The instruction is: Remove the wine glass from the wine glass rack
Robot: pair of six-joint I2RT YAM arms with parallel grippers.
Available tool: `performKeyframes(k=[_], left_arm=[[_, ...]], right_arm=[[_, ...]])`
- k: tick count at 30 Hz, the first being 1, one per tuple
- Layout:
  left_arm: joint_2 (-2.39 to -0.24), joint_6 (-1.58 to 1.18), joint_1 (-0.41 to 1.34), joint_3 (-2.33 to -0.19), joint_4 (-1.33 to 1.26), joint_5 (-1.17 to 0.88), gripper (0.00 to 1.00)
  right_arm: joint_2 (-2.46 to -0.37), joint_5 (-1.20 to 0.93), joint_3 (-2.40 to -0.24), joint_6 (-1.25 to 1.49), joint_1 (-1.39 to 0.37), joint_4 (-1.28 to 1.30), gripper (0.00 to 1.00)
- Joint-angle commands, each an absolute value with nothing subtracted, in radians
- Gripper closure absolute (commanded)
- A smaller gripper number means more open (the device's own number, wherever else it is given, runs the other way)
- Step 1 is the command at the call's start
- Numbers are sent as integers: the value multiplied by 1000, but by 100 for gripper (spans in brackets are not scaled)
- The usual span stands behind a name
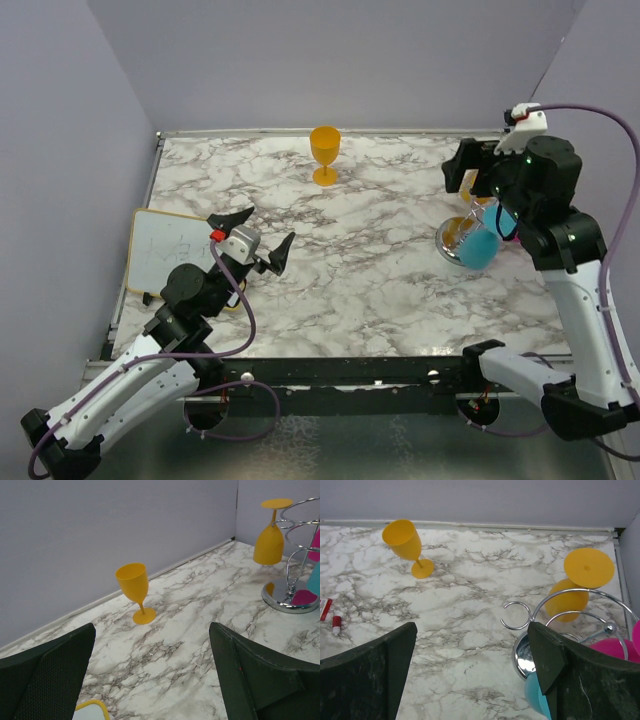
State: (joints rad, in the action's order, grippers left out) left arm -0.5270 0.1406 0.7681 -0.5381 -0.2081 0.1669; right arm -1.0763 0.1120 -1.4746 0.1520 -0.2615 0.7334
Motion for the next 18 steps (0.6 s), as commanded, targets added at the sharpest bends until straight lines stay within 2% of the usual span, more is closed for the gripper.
performKeyframes(k=[1, 8, 18], left_arm=[[-511, 148, 777, -532, -234, 191, 0], [-505, 151, 782, -529, -238, 198, 0], [-517, 154, 784, -527, -239, 198, 0]], right_arm=[[-983, 75, -1500, 105, -258, 815, 5], [-859, 264, -1454, 74, -258, 902, 1], [-821, 530, -1385, 207, -258, 1052, 1]])
